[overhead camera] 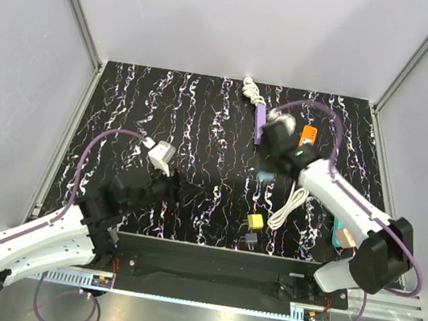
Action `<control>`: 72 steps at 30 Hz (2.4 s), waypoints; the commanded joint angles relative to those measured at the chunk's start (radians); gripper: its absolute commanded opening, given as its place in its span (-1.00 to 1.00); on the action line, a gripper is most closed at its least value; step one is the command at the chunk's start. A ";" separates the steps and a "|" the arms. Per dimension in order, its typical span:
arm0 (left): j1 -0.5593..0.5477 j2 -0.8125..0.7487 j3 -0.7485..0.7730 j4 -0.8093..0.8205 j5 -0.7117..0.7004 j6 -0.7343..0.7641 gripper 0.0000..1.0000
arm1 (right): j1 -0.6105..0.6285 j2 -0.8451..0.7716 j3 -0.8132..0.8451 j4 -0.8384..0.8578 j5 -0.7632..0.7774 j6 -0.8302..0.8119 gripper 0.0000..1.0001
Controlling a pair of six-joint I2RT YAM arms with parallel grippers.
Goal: Pull the plug off the socket
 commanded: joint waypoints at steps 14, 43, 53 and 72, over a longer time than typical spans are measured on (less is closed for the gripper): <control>0.000 -0.197 -0.020 -0.141 -0.084 -0.076 0.22 | 0.619 0.342 -0.070 -0.054 0.087 0.358 -1.00; -0.001 -0.019 0.108 -0.219 0.013 0.012 0.79 | 0.414 0.190 0.007 -0.165 0.343 0.405 0.99; -0.059 0.115 0.122 -0.056 0.140 0.003 0.79 | 0.083 -0.113 -0.200 -0.219 0.385 0.600 0.99; -0.334 0.904 0.648 0.053 0.232 0.135 0.61 | -0.639 -0.543 -0.303 -0.319 0.265 0.377 0.99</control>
